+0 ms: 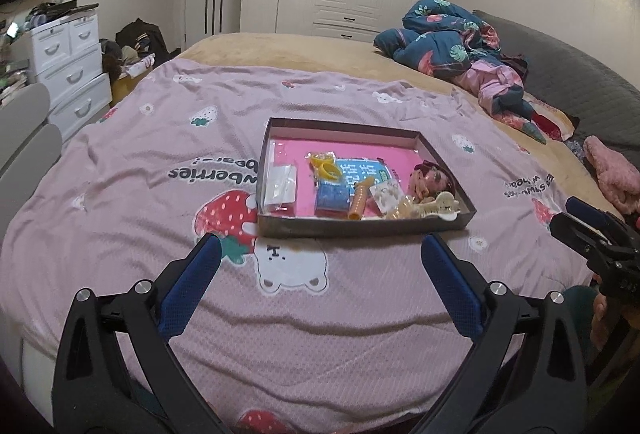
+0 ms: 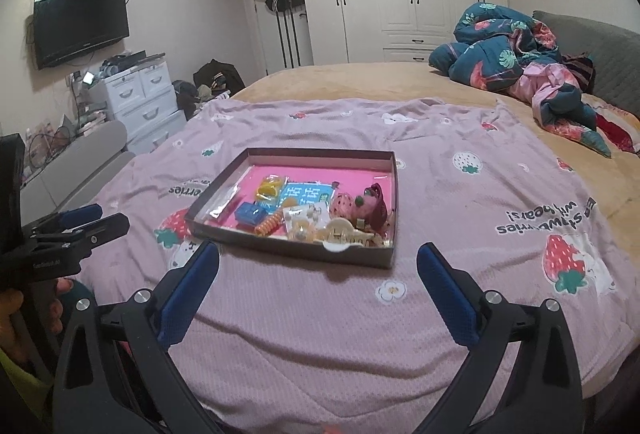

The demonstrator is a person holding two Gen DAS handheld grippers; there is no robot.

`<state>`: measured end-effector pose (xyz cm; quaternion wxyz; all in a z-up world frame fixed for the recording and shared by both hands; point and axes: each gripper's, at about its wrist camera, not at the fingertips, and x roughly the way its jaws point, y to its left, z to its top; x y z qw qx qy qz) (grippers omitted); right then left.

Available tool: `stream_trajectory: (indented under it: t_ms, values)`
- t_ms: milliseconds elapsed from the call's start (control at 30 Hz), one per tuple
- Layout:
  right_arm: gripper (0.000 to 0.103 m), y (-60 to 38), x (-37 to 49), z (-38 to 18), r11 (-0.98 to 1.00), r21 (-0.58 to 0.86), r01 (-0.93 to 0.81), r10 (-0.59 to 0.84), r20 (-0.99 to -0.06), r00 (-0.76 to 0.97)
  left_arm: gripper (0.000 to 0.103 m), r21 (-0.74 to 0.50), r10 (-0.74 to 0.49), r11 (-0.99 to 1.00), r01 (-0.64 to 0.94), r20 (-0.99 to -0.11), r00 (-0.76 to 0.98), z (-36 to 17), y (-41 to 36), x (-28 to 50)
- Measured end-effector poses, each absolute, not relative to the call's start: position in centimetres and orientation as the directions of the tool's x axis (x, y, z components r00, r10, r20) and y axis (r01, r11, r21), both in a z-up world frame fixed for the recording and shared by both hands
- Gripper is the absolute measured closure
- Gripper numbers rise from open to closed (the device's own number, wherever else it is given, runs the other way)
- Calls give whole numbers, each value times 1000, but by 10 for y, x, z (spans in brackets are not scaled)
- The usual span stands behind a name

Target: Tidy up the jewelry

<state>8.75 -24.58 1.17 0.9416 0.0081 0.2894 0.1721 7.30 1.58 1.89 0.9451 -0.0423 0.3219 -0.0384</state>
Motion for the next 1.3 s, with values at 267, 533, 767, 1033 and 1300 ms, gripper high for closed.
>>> stream_trajectory:
  t_ms: [267, 533, 767, 1033, 1300]
  values:
    - [4, -248, 77, 6, 941, 120, -315, 328, -545, 772, 9, -96, -93, 994, 43, -612, 785, 15, 11, 65]
    - [4, -247, 77, 6, 943, 124, -310, 326, -548, 771, 9, -93, -97, 994, 51, -608, 788, 17, 7, 62]
    - [4, -250, 76, 4, 946, 129, -297, 317, -554, 770, 9, -93, -91, 995, 43, -610, 787, 17, 7, 61]
    - [4, -253, 77, 3, 947, 133, -293, 316, -557, 768, 9, -93, -87, 995, 38, -614, 784, 17, 9, 61]
    - [4, -253, 77, 3, 946, 133, -294, 317, -557, 768, 9, -92, -84, 995, 34, -615, 784, 18, 9, 61]
